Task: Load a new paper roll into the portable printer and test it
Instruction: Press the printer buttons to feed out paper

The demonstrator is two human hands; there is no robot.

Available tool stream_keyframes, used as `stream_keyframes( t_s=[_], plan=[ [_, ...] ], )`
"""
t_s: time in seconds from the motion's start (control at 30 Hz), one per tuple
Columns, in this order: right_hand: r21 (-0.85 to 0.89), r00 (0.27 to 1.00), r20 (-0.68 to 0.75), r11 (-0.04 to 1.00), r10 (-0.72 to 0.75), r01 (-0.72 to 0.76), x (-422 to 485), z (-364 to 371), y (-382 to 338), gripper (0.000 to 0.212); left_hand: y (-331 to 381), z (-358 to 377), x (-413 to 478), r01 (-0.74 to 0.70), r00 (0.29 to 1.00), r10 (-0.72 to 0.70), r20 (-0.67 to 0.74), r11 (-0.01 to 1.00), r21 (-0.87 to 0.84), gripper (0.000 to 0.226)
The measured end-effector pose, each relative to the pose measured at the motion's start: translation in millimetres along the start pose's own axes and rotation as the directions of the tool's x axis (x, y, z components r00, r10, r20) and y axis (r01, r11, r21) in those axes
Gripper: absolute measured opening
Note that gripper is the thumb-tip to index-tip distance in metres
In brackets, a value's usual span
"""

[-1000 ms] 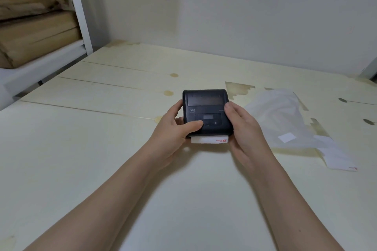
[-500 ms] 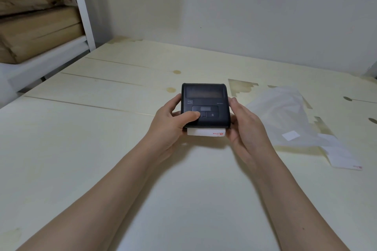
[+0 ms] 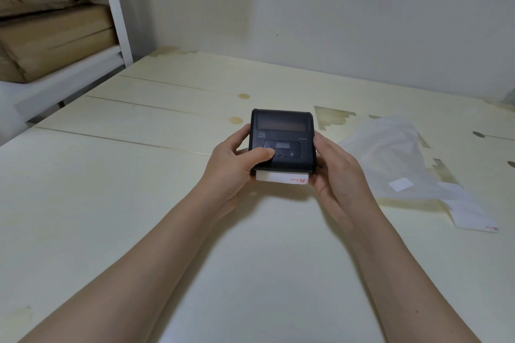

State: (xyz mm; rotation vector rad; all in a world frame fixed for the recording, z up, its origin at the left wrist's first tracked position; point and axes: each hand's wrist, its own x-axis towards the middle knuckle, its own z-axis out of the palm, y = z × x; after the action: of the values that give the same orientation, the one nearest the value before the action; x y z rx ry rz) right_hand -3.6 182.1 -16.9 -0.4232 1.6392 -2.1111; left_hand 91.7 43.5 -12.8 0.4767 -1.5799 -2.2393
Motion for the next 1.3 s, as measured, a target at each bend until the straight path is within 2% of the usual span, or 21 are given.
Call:
stream_keyframes(
  t_s=[1.3],
  plan=[
    [-0.010, 1.000, 0.021, 1.000, 0.005, -0.004, 6.5, -5.8, 6.7, 0.035, 1.3, 1.0, 0.2, 0.000, 1.000, 0.000, 0.008, 1.000, 0.000, 0.057]
  ],
)
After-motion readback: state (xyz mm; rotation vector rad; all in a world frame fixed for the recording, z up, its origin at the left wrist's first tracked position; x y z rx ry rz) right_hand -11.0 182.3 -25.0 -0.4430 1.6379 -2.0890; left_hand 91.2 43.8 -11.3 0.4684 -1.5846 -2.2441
